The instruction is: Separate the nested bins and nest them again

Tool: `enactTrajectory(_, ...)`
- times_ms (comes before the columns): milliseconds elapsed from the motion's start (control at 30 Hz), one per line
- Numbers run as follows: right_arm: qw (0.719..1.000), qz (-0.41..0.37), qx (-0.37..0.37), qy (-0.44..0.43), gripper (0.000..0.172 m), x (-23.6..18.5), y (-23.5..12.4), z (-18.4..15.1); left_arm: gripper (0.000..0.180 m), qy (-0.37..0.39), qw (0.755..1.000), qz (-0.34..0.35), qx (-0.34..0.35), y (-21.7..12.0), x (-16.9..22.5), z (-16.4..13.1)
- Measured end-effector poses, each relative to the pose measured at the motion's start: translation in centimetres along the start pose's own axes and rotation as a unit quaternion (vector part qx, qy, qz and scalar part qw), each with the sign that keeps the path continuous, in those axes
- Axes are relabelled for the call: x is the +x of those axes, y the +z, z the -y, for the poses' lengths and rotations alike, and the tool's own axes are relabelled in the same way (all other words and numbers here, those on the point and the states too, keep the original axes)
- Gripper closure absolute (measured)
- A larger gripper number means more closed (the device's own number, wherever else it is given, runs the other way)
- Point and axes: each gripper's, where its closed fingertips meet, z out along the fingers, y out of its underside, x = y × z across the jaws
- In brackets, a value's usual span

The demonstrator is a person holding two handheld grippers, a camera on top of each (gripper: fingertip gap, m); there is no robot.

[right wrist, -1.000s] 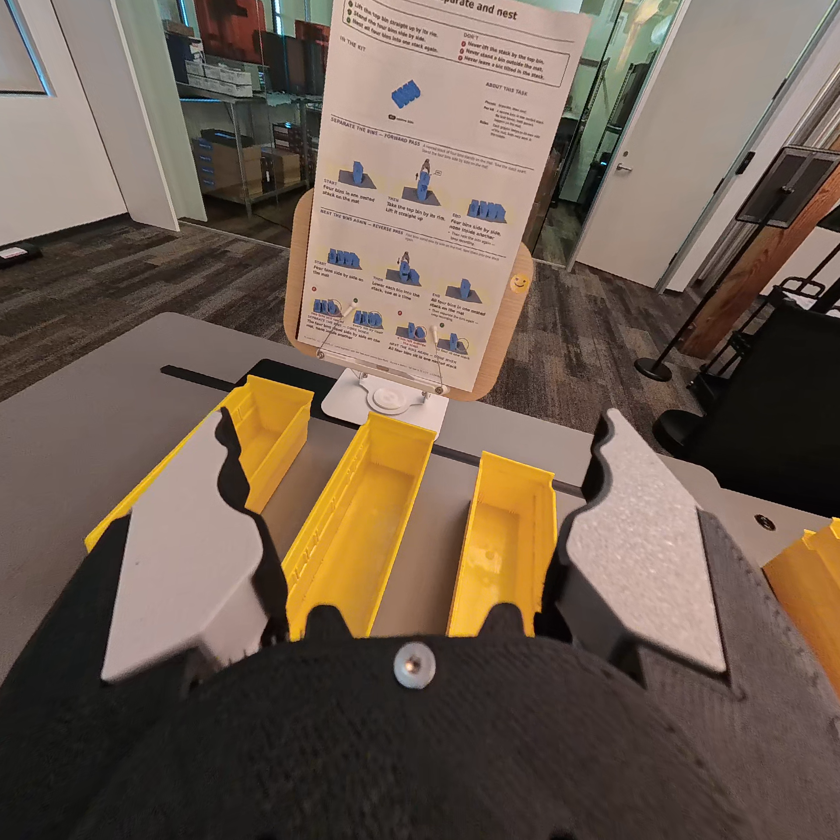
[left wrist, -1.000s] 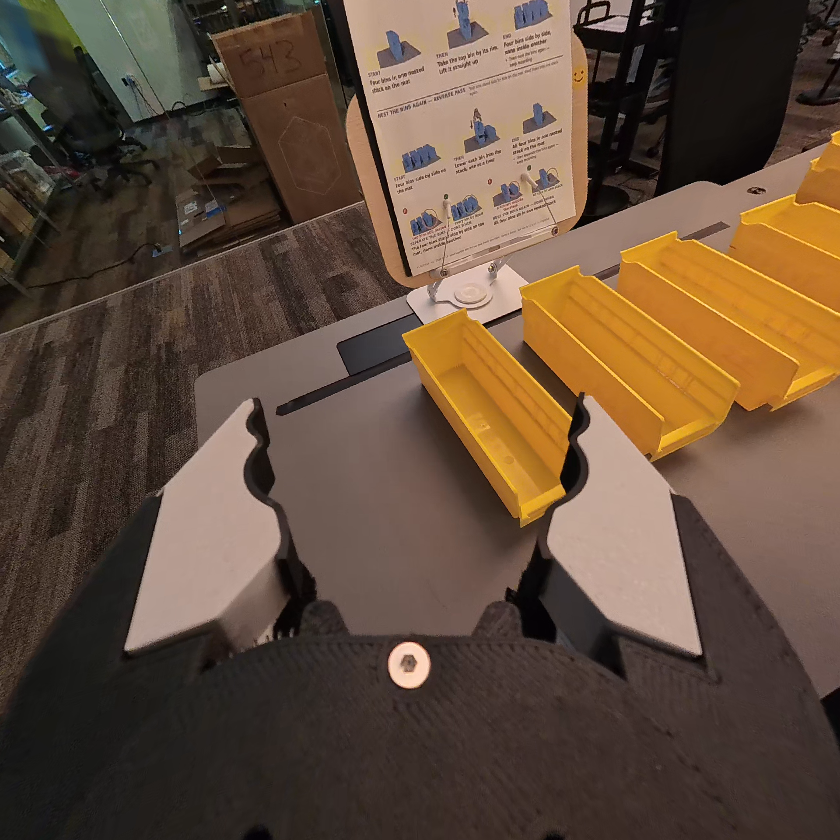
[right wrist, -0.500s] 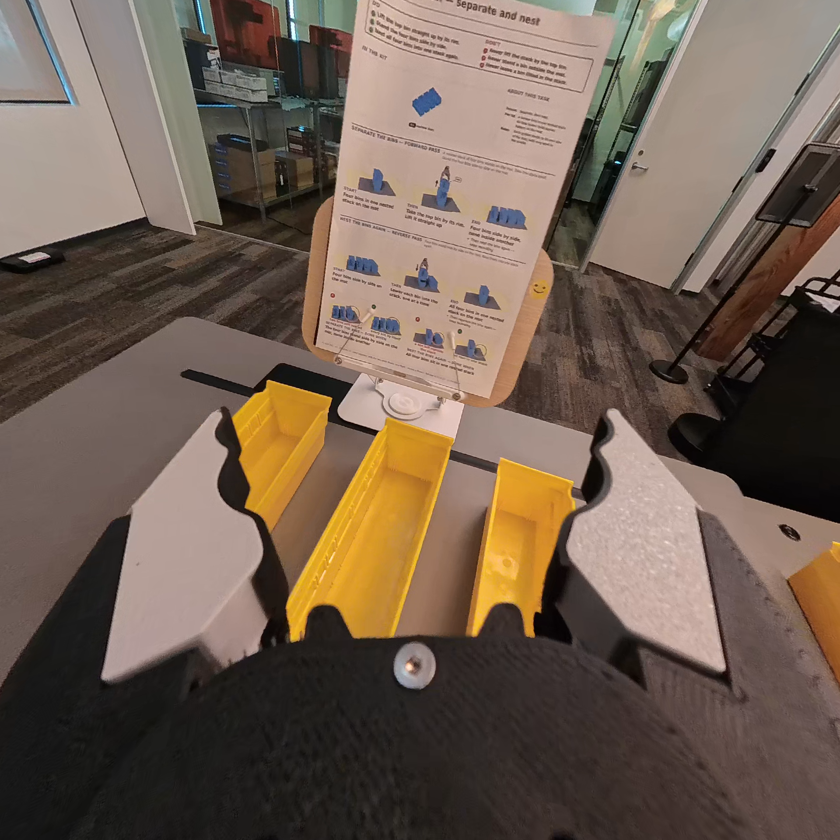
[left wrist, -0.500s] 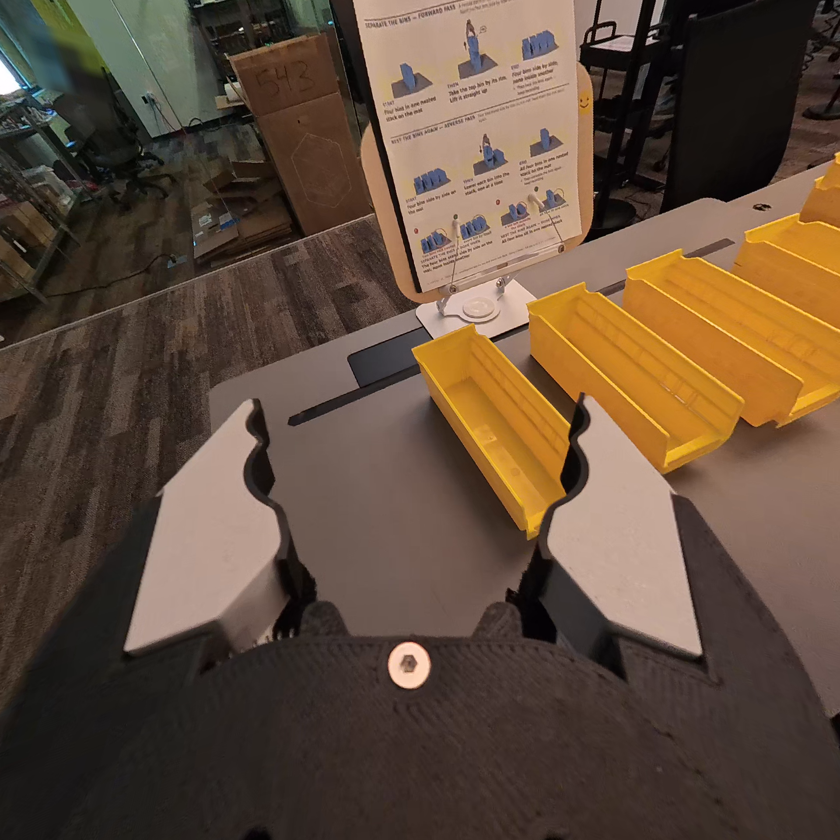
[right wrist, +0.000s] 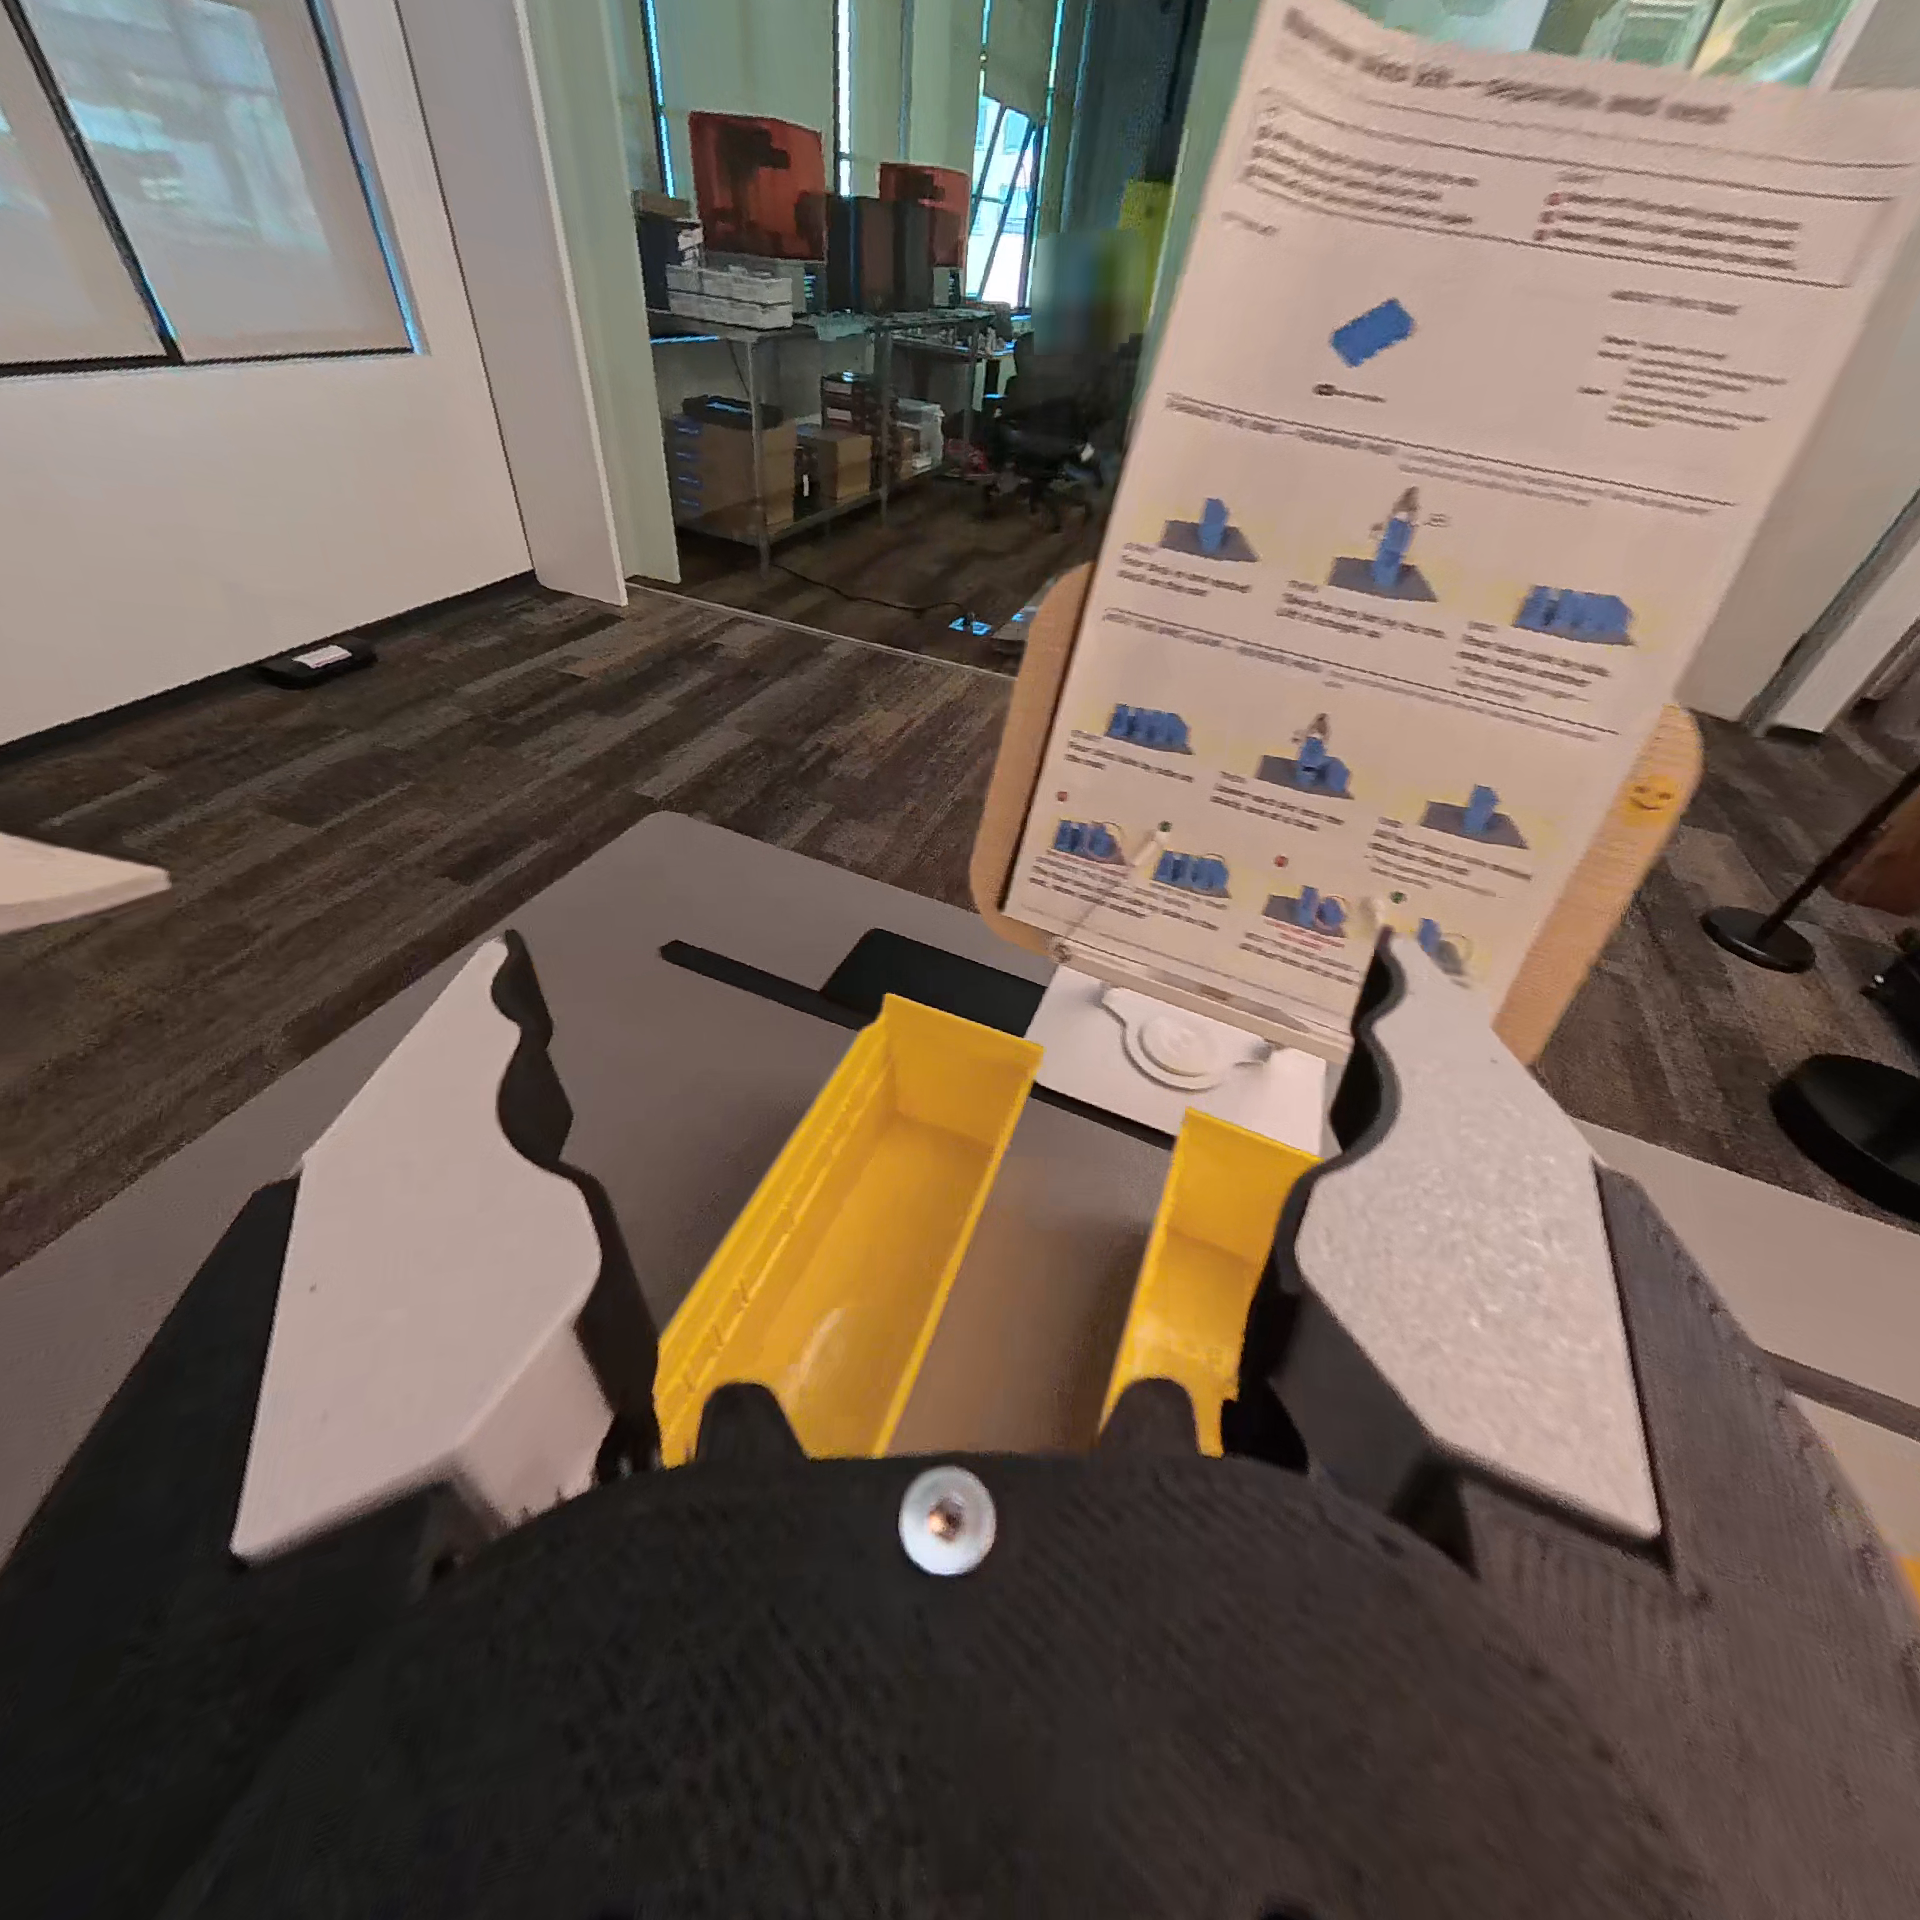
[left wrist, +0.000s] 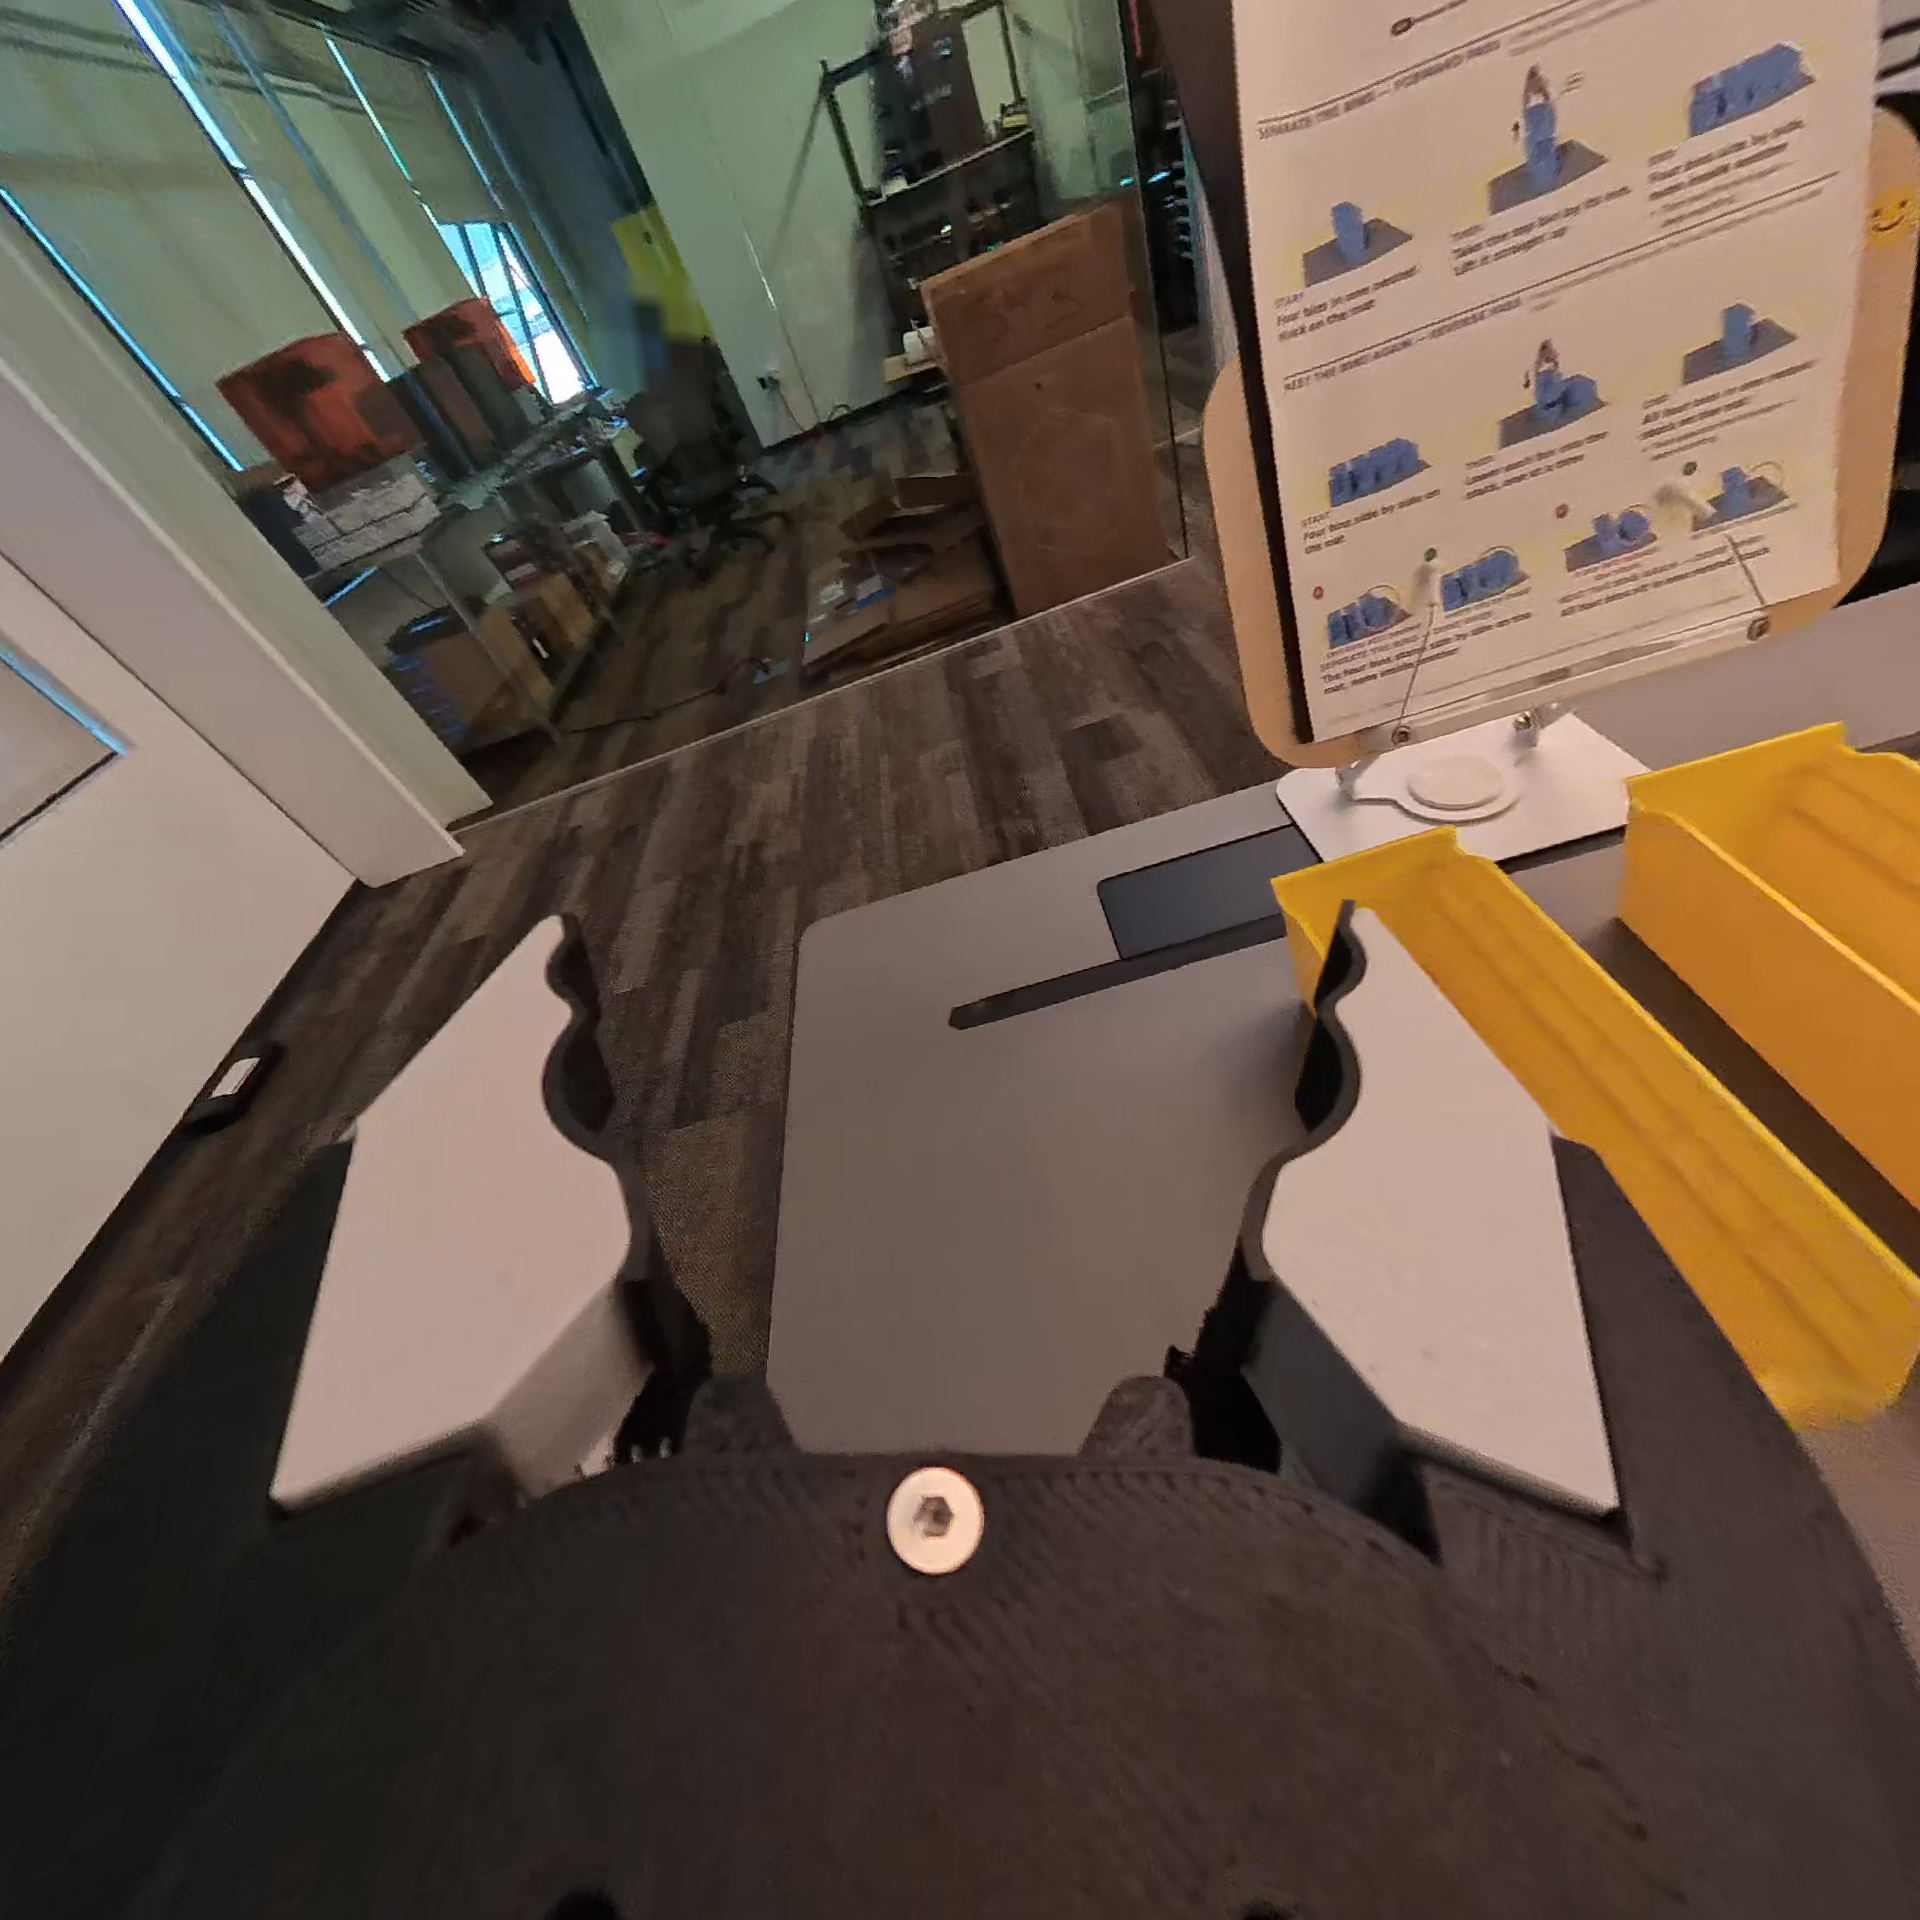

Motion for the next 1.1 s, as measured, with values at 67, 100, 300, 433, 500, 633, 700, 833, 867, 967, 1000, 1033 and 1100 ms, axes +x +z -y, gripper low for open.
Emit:
enactTrajectory(67,1.000,0.002,-0.003,-0.008,0.022,-2.1,1.4,-0.4,0.044,-0.008,1.000,0.006,-0.005,0.4,-0.3,-1.0)
enactTrajectory(100,1.000,0.004,-0.003,-0.009,0.022,-3.2,2.0,-0.6,0.044,-0.014,1.000,0.010,-0.008,0.6,-0.5,-1.5)
enactTrajectory(300,0.999,0.024,-0.022,-0.002,0.022,-9.2,5.7,-3.2,0.044,-0.052,0.998,0.033,-0.027,1.7,-2.2,-5.5)
enactTrajectory(433,0.998,0.041,-0.045,0.016,0.023,-12.5,8.0,-5.8,0.043,-0.077,0.995,0.033,-0.056,2.9,-2.6,-9.4)
enactTrajectory(500,0.997,0.042,-0.061,0.024,0.023,-13.6,9.1,-7.2,0.043,-0.094,0.992,0.032,-0.072,3.5,-2.6,-11.4)
enactTrajectory(633,0.995,0.040,-0.083,0.047,0.023,-15.4,11.2,-9.9,0.042,-0.114,0.988,0.036,-0.098,4.6,-2.5,-15.3)
enactTrajectory(700,0.993,0.039,-0.093,0.054,0.023,-16.2,12.2,-11.3,0.041,-0.120,0.986,0.037,-0.113,5.1,-2.1,-17.4)
enactTrajectory(833,0.991,0.023,-0.109,0.067,0.023,-17.4,13.8,-14.0,0.041,-0.132,0.980,0.043,-0.143,6.0,-1.2,-21.5)
enactTrajectory(867,0.991,0.017,-0.112,0.072,0.024,-17.5,14.2,-14.7,0.041,-0.137,0.978,0.045,-0.152,6.2,-1.0,-22.6)
enactTrajectory(967,0.988,0.013,-0.130,0.081,0.024,-18.2,15.1,-17.0,0.041,-0.159,0.970,0.050,-0.177,6.9,-0.6,-25.5)
enactTrajectory(1000,0.988,0.010,-0.136,0.078,0.024,-18.4,15.3,-17.7,0.041,-0.162,0.968,0.054,-0.182,7.0,-0.5,-26.3)
enactTrajectory(1033,0.987,0.008,-0.140,0.076,0.024,-18.5,15.5,-18.4,0.041,-0.166,0.967,0.056,-0.186,7.2,-0.4,-26.9)
enactTrajectory(1100,0.986,0.008,-0.149,0.073,0.024,-18.9,15.9,-19.8,0.041,-0.173,0.964,0.057,-0.195,7.5,0.0,-28.1)
